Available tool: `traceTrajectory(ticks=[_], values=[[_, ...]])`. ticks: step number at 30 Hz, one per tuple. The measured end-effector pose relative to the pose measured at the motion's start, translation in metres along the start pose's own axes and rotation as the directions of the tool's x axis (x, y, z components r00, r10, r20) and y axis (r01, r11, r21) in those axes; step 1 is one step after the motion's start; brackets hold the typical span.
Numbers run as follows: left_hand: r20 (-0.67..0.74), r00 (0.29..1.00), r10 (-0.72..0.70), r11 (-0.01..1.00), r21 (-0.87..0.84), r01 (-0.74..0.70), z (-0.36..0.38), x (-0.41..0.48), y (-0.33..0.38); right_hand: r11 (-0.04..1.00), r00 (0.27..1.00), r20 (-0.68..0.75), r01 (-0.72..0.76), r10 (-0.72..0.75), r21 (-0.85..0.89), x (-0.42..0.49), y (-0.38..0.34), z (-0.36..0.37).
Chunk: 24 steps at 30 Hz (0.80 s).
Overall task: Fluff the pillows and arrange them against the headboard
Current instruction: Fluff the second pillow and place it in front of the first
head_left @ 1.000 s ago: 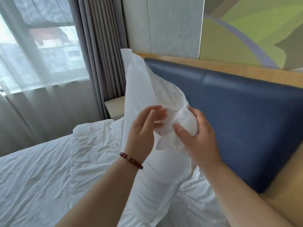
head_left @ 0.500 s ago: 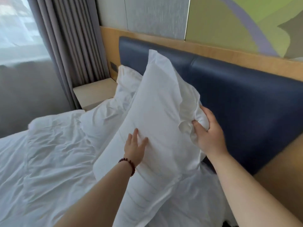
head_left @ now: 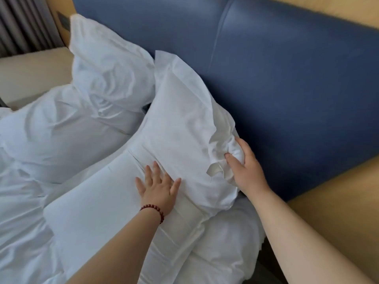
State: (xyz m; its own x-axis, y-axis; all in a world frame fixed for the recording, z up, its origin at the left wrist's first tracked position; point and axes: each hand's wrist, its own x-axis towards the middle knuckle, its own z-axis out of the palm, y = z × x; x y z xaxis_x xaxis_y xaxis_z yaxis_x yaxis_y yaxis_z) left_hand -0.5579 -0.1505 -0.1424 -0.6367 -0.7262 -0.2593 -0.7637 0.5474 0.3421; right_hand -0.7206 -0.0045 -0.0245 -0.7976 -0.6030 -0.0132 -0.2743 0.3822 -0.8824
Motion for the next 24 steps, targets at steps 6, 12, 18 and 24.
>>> traceTrajectory(ticks=[6, 12, 18, 24], values=[[-0.026, 0.999, 0.024, 0.998, 0.051, -0.023, 0.012, -0.011, -0.007, 0.995, 0.991, -0.104, -0.078, 0.085, 0.066, 0.009, 0.02, 0.001], [-0.061, 0.998, 0.019, 0.994, 0.108, -0.013, 0.013, -0.06, -0.034, 0.922, 0.941, -0.23, -0.157, 0.248, 0.353, -0.025, 0.029, 0.028], [-0.115, 0.986, -0.12, 0.99, 0.064, 0.128, 0.008, -0.089, -0.072, 0.842, 0.884, -0.099, -0.393, 0.456, 0.37, -0.087, 0.071, 0.09], [-0.107, 0.962, -0.25, 0.967, 0.015, 0.253, 0.003, -0.103, -0.109, 0.52, 0.725, 0.187, -0.626, 0.663, 0.581, -0.142, 0.108, 0.178]])
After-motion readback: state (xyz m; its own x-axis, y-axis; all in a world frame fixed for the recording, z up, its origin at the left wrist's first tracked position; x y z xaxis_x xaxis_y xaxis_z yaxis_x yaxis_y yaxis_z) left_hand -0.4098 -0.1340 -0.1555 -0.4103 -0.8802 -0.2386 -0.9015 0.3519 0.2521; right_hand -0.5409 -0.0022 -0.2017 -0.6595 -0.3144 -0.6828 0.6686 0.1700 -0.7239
